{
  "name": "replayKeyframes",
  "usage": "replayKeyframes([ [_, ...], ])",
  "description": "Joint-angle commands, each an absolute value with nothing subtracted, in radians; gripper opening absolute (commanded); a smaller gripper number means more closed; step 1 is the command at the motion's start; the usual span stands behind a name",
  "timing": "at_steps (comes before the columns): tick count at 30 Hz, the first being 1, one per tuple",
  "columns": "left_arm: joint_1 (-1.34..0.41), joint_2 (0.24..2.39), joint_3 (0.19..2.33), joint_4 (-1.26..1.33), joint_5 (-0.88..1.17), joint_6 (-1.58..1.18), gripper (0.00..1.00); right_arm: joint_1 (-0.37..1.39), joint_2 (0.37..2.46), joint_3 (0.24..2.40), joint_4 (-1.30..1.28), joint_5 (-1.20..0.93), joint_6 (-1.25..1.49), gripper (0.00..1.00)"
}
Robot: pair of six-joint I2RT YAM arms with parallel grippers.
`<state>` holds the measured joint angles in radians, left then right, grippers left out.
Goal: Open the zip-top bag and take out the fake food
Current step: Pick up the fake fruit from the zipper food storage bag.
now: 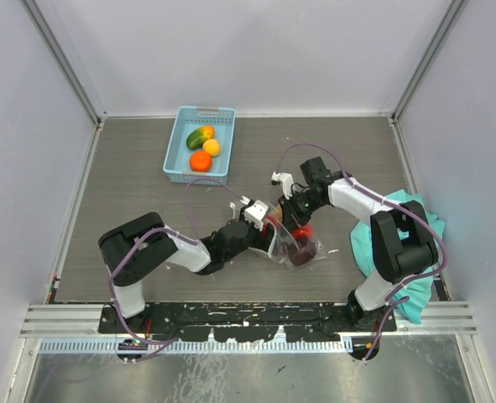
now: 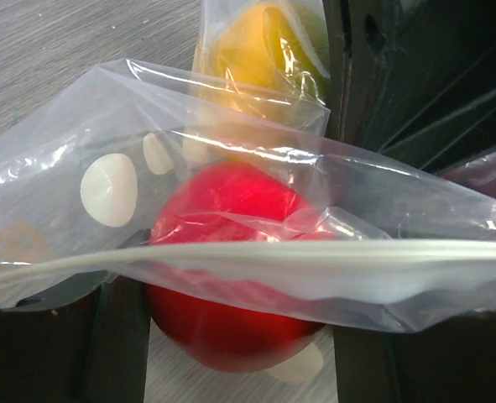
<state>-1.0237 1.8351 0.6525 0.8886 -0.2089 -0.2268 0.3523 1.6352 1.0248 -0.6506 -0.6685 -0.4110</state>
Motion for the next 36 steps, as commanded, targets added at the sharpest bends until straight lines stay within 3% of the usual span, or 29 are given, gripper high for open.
replayKeyframes([
  [1, -1.029, 1.747, 0.642, 0.850, -0.235, -0.250, 0.43, 0.356, 1.614, 1.053, -0.623, -0.604, -0.383, 0.05],
  [5, -1.028, 1.667, 0.598, 0.842, -0.231, -0.299, 0.33, 0.349, 1.601, 1.041, -0.601, -0.522, -0.372, 0.05],
  [16, -1.026, 1.493, 0.507, 0.706, -0.157, -0.492, 0.31, 0.340, 1.622, 1.024, -0.574, -0.381, -0.383, 0.07],
  [23, -1.019, 1.361, 0.467, 0.591, -0.166, -0.602, 0.31, 0.327, 1.588, 1.016, -0.591, -0.459, -0.429, 0.09],
  [36, -0.950, 1.204, 0.458, 0.403, -0.114, -0.783, 0.19, 0.318, 1.401, 0.986, -0.624, -0.595, -0.520, 0.18],
])
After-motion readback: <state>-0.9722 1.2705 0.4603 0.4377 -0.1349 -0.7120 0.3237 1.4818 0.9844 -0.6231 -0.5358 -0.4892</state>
